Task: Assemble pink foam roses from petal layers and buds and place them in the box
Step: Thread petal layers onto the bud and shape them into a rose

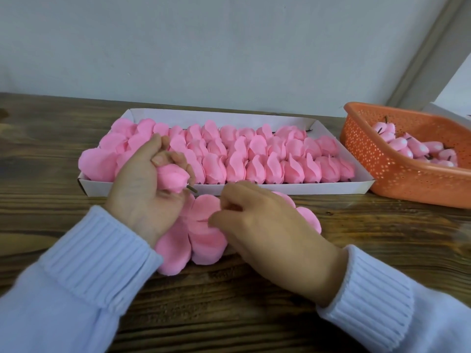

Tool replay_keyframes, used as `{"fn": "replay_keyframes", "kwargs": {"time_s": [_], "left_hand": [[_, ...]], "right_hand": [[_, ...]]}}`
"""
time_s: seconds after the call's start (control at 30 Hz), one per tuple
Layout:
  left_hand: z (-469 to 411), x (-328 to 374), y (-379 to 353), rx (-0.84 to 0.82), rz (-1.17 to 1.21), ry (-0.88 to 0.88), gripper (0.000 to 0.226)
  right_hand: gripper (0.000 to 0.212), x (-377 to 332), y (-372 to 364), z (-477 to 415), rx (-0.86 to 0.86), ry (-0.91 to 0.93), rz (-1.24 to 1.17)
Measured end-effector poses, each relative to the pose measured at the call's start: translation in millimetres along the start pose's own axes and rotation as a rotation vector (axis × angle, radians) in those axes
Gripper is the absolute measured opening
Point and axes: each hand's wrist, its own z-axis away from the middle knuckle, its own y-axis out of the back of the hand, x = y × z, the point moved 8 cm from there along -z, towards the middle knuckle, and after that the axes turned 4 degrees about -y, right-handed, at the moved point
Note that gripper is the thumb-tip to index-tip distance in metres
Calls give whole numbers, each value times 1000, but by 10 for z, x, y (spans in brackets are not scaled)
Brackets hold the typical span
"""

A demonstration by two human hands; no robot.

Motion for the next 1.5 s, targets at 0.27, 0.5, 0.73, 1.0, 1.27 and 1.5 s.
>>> {"fn": "replay_keyframes", "kwargs": {"time_s": [0.27,0.5,0.73,1.0,1.27,1.5], "left_hand": [[29,9,-34,-11,22,4,28],[115,-105,-88,-45,-11,26,29],[161,-197,-77,-62,-74,39,26],[199,-262,-100,-99,-111,39,26],[259,-340,-204,-215,-77,47,29],[360,-291,-381,-386,-120,-116,34]], "right_hand": [[17,654,432,128,334,-335,-612],[28,1157,207,427,377,-736,-775],[64,1172,1,433,35,-768,-768],[21,1124,44,405,95,-768,-856],[25,1022,-45,419,62,-716,-1205],[23,785,-43,362,5,-628,-1212]]}}
